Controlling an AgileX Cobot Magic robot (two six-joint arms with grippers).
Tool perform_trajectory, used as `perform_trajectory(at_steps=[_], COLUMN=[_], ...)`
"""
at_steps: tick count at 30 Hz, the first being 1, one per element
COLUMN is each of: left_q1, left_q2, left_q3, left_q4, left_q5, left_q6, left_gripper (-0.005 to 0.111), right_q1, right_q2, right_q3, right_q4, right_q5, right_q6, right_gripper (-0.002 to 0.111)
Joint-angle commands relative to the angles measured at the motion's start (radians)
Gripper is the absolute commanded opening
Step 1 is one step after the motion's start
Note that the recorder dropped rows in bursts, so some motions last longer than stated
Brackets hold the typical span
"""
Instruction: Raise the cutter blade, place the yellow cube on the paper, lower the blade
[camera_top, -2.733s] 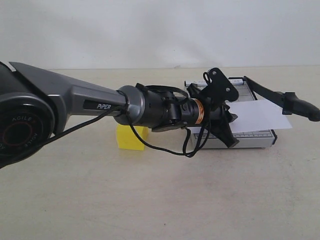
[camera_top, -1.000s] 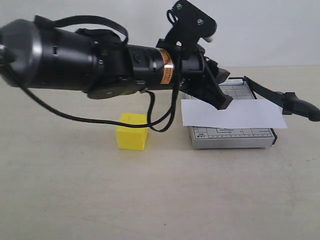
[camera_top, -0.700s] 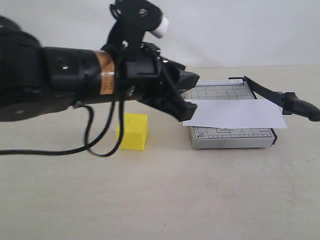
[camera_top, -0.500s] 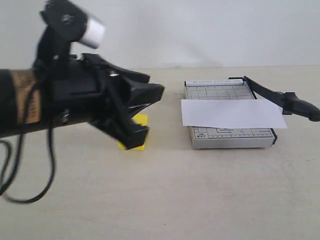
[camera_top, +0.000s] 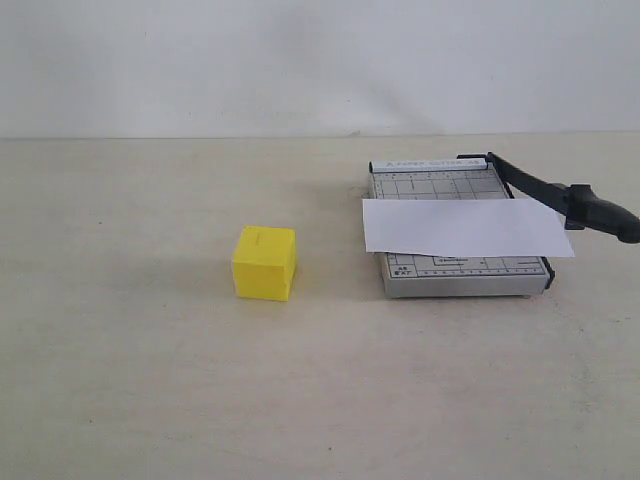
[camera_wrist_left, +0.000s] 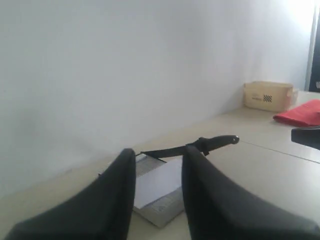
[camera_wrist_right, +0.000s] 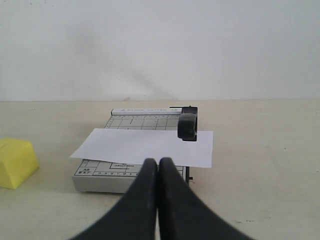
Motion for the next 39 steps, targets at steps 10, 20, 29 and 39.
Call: perform_trajectory(at_steps=[10, 20, 29, 39], left_q1=[-0.006, -0.006, -0.006, -0.006], left_q2=[-0.185, -0.185, -0.185, -0.149], left_q3=[0.062, 0.219, 0.219, 0.219], left_q4=[-0.011, -0.008, 0.031, 0.078], left_q5=[0.142, -0.032, -0.059, -0.063], left_q6=[0.242, 0.242, 0.242, 0.242], left_gripper=[0.031, 0.031, 0.031, 0.031], right_q1=[0.001, 0.001, 0.001, 0.001], right_q2=[-0.005, -0.005, -0.005, -0.005], right_q3=[0.0, 0.0, 0.0, 0.0], right_q4=[-0.004, -0.004, -0.004, -0.004], right_q5=[-0.008, -0.008, -0.008, -0.008], right_q6=[0.001, 0.001, 0.001, 0.001], right_gripper=[0.0, 0.0, 0.0, 0.0])
